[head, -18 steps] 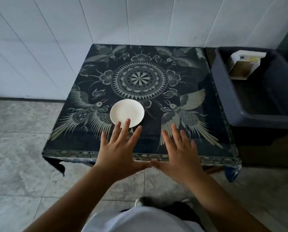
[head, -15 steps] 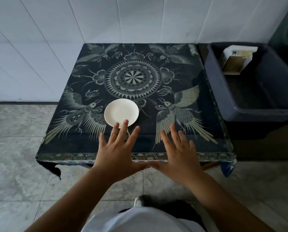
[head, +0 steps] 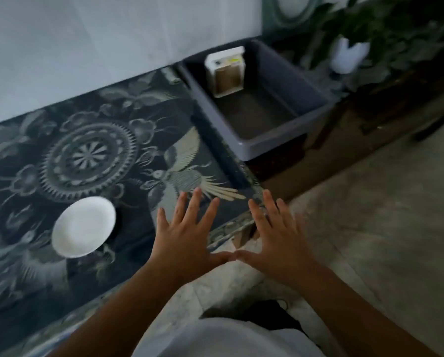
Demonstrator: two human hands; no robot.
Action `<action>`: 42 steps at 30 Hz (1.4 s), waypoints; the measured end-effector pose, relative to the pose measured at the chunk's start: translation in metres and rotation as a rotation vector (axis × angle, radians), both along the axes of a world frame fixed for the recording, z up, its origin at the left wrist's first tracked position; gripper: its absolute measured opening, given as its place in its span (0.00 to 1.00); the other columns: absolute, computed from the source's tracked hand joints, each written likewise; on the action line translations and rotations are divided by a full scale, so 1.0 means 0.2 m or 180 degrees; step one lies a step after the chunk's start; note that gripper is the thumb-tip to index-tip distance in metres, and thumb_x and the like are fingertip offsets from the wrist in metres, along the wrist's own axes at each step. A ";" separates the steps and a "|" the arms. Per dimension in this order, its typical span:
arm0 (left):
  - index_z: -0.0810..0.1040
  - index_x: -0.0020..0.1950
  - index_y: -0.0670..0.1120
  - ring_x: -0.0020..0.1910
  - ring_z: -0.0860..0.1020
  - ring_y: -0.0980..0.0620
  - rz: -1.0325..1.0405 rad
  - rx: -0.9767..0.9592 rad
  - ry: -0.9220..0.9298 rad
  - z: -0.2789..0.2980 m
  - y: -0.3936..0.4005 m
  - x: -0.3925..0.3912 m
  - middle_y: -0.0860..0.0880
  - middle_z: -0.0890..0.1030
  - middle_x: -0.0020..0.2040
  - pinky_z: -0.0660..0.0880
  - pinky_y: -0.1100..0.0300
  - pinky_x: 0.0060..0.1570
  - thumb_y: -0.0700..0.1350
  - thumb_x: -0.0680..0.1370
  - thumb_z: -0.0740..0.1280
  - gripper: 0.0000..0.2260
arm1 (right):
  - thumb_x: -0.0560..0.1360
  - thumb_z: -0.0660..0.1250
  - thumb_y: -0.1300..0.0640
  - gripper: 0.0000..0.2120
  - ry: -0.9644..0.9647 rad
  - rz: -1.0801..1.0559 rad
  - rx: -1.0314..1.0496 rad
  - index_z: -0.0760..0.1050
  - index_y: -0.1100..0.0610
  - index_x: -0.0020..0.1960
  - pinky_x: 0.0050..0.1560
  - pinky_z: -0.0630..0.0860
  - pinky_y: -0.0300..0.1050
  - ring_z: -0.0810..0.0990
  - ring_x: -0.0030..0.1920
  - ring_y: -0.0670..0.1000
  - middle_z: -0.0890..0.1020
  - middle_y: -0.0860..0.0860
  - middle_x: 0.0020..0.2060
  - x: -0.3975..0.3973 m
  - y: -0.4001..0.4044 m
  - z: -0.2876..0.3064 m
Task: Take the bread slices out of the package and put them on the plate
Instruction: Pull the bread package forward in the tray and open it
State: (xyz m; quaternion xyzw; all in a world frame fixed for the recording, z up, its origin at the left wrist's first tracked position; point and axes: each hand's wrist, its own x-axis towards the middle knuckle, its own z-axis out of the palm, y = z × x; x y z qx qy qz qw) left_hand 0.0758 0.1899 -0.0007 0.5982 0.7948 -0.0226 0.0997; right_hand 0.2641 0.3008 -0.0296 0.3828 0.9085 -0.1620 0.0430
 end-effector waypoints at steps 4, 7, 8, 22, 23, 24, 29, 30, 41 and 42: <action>0.27 0.73 0.61 0.77 0.34 0.42 -0.0727 0.0025 -0.0011 0.01 0.38 0.30 0.48 0.32 0.79 0.42 0.31 0.73 0.85 0.59 0.38 0.50 | 0.60 0.39 0.14 0.52 0.0054 -0.0836 0.0031 0.21 0.39 0.72 0.75 0.47 0.68 0.38 0.79 0.59 0.25 0.47 0.74 0.39 0.13 0.01; 0.34 0.77 0.60 0.78 0.36 0.43 -0.1310 0.0030 -0.0030 0.01 0.62 0.54 0.48 0.35 0.80 0.44 0.31 0.73 0.85 0.61 0.42 0.51 | 0.60 0.40 0.14 0.54 -0.0010 -0.1488 0.0016 0.20 0.41 0.72 0.75 0.47 0.67 0.40 0.79 0.58 0.28 0.47 0.75 0.67 0.17 0.00; 0.36 0.77 0.60 0.79 0.37 0.43 -0.1478 0.0021 -0.0048 0.01 0.69 0.63 0.48 0.36 0.81 0.44 0.31 0.73 0.85 0.62 0.43 0.51 | 0.60 0.41 0.14 0.55 -0.0022 -0.1704 -0.0021 0.24 0.42 0.74 0.75 0.47 0.66 0.41 0.80 0.58 0.30 0.47 0.76 0.76 0.18 0.00; 0.34 0.77 0.58 0.78 0.33 0.43 -0.2718 -0.0304 0.0064 -0.05 1.29 1.35 0.46 0.31 0.79 0.40 0.33 0.73 0.85 0.60 0.39 0.53 | 0.57 0.34 0.14 0.58 -0.0105 -0.2893 -0.0450 0.34 0.45 0.79 0.76 0.49 0.66 0.42 0.80 0.59 0.31 0.49 0.76 1.41 0.35 -0.05; 0.34 0.78 0.58 0.78 0.33 0.43 -0.2749 -0.0350 0.0059 -0.06 1.31 1.37 0.46 0.31 0.79 0.40 0.33 0.72 0.85 0.59 0.37 0.53 | 0.57 0.34 0.14 0.58 -0.0119 -0.2905 -0.0465 0.33 0.45 0.79 0.76 0.49 0.66 0.41 0.80 0.59 0.30 0.49 0.75 1.42 0.37 -0.05; 0.35 0.78 0.58 0.78 0.33 0.44 -0.2781 -0.0384 0.0045 -0.07 1.34 1.39 0.46 0.31 0.79 0.40 0.33 0.73 0.85 0.58 0.36 0.54 | 0.57 0.34 0.15 0.57 -0.0122 -0.2933 -0.0487 0.33 0.45 0.78 0.76 0.48 0.67 0.41 0.80 0.59 0.30 0.49 0.76 1.44 0.38 -0.05; 0.36 0.78 0.58 0.78 0.35 0.43 -0.2997 -0.0401 0.0039 -0.14 1.50 1.44 0.46 0.34 0.80 0.43 0.32 0.72 0.84 0.60 0.37 0.53 | 0.58 0.34 0.15 0.56 -0.0198 -0.3153 -0.0605 0.31 0.44 0.78 0.75 0.49 0.67 0.41 0.80 0.59 0.35 0.52 0.80 1.46 0.48 -0.09; 0.36 0.78 0.58 0.78 0.35 0.43 -0.3031 -0.0396 0.0045 -0.16 1.55 1.45 0.46 0.34 0.80 0.43 0.32 0.73 0.85 0.60 0.38 0.53 | 0.58 0.35 0.15 0.56 -0.0214 -0.3212 -0.0621 0.31 0.45 0.78 0.75 0.49 0.67 0.42 0.80 0.59 0.35 0.52 0.80 1.46 0.50 -0.10; 0.40 0.79 0.57 0.79 0.39 0.42 -0.3473 -0.0446 -0.0062 -0.22 2.09 1.51 0.45 0.38 0.81 0.42 0.31 0.72 0.86 0.58 0.40 0.55 | 0.59 0.35 0.15 0.55 -0.0372 -0.3642 -0.0684 0.30 0.44 0.77 0.74 0.51 0.67 0.44 0.80 0.58 0.36 0.51 0.80 1.42 0.88 -0.11; 0.40 0.79 0.58 0.79 0.39 0.43 -0.3452 -0.0457 -0.0082 -0.21 2.12 1.51 0.46 0.38 0.81 0.42 0.31 0.72 0.86 0.58 0.40 0.55 | 0.59 0.36 0.15 0.55 -0.0385 -0.3623 -0.0665 0.31 0.44 0.77 0.74 0.51 0.67 0.44 0.80 0.58 0.36 0.51 0.80 1.43 0.93 -0.10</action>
